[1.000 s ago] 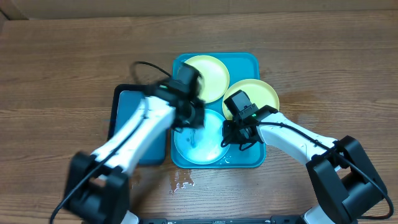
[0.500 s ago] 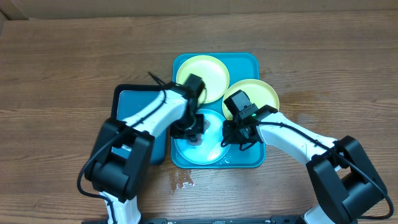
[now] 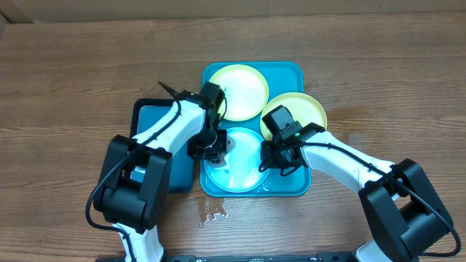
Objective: Clean dirty plates on tray and stack at the side
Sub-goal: 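Scrub the white plate with the sponge held in the left gripper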
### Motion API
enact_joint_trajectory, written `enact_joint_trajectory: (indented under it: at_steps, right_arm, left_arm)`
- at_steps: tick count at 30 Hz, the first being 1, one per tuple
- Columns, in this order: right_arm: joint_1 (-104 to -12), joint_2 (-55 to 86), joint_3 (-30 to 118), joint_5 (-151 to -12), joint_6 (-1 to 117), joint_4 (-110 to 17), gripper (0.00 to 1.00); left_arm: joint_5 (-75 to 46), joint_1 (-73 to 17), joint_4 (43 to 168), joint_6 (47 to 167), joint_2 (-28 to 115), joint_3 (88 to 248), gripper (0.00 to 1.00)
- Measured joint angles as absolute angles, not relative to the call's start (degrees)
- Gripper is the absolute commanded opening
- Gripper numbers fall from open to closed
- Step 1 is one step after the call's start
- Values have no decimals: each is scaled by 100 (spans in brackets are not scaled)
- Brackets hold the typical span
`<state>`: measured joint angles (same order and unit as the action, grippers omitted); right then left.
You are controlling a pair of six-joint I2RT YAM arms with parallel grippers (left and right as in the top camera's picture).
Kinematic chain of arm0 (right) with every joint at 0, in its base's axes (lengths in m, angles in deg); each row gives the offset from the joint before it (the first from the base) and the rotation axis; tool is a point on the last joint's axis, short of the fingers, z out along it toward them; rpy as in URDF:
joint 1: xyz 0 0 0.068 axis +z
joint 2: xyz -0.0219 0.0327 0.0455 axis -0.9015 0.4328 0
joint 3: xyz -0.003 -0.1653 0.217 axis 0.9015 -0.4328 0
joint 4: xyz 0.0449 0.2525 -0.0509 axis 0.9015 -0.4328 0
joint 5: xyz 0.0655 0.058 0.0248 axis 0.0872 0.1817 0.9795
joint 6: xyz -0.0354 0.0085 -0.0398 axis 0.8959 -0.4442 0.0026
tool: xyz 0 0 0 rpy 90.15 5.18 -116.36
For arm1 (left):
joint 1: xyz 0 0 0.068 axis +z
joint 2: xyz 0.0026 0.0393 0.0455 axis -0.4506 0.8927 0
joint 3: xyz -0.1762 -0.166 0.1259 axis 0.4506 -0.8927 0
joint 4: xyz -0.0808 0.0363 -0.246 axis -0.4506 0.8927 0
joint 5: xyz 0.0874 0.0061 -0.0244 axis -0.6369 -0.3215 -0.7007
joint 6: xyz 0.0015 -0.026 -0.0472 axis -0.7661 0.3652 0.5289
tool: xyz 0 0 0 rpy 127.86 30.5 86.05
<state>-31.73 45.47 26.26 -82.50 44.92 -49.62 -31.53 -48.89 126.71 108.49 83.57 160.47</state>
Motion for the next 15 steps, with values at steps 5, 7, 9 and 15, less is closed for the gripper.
enact_joint_trajectory:
  at_steps: [5, 7, 9, 15]
  right_arm:
    - [-3175, 4541, 2635, -8376, 4492, -5032, 4]
    - [-3212, 4530, 2635, -8433, 4503, -5085, 4]
    - [-3237, 4526, 2635, -8446, 4520, -5089, 4]
    - [-3237, 4526, 2635, -8462, 4538, -5091, 4]
  left_arm:
    - [-3249, -5438, 12594, 10049, 8357, 16047, 4]
    - [-3291, -5702, 12601, 9861, 8357, 16047, 4]
    - [-3297, -5866, 12607, 9791, 8357, 16054, 4]
    - [-3232, -5927, 12706, 9848, 8357, 16060, 4]
